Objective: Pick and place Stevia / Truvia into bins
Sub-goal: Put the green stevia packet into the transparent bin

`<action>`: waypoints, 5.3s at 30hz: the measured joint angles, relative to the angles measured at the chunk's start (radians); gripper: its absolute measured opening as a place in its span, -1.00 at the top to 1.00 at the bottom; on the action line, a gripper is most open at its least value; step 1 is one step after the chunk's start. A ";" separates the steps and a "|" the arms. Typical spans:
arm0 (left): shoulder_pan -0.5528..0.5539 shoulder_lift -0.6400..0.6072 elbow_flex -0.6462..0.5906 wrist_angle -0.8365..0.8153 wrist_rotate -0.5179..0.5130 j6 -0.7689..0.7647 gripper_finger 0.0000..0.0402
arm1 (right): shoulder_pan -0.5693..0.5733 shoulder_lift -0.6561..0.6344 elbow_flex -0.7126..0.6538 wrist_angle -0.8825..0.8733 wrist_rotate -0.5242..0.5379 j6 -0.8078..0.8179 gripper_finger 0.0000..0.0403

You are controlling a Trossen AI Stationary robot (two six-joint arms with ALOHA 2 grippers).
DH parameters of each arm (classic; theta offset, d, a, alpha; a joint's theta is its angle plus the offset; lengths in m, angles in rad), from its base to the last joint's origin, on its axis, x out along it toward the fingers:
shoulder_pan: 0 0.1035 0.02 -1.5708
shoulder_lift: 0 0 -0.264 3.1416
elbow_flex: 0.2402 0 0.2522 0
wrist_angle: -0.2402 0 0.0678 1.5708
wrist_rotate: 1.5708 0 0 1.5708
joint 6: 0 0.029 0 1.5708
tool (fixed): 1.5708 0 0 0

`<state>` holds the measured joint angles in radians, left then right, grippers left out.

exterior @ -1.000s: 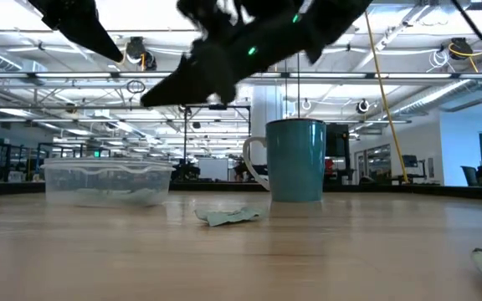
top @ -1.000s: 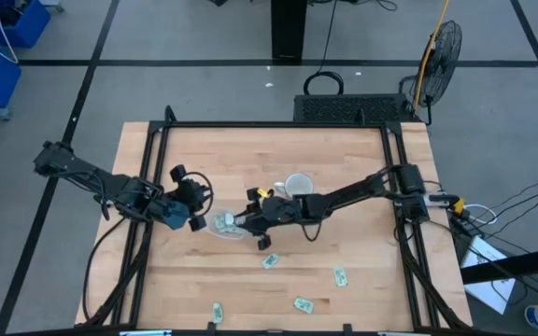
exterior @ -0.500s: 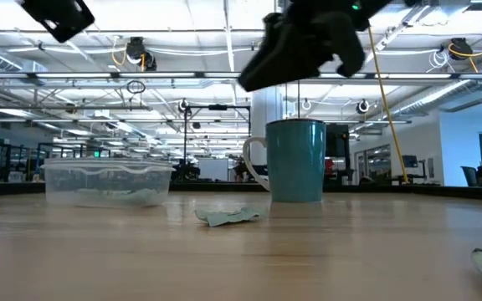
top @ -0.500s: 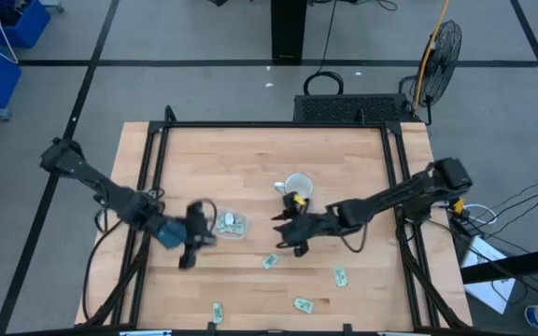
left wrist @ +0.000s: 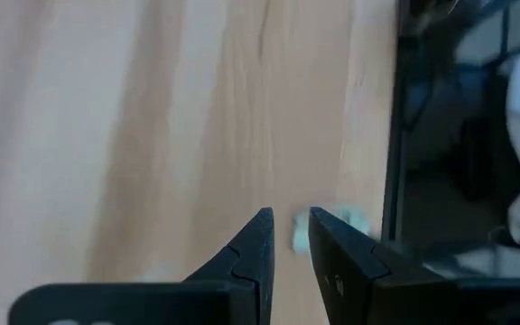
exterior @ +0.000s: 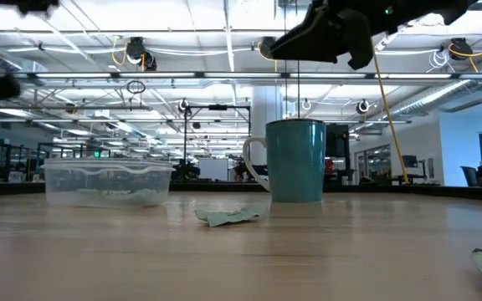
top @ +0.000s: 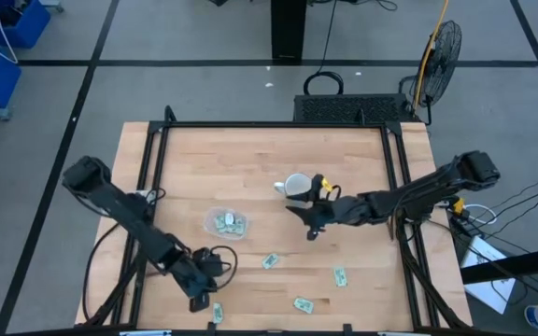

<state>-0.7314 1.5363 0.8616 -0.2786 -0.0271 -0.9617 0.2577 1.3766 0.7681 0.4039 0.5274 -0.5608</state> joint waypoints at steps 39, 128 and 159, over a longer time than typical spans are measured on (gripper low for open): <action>-0.054 0.266 0.003 0.234 0.135 -0.065 0.26 | -0.141 -0.057 -0.014 0.182 -0.113 -0.079 0.34; 0.502 -0.112 0.147 -0.007 -0.324 0.996 0.61 | 0.234 -0.039 0.005 -0.741 -0.449 0.957 0.34; 0.560 -0.112 0.146 -0.010 -0.341 1.039 0.61 | 0.491 -0.013 -0.319 -0.344 -0.371 1.487 0.34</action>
<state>-0.1709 1.4242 1.0080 -0.2884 -0.3683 0.0776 0.7489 1.3639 0.4489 0.0602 0.1565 0.9258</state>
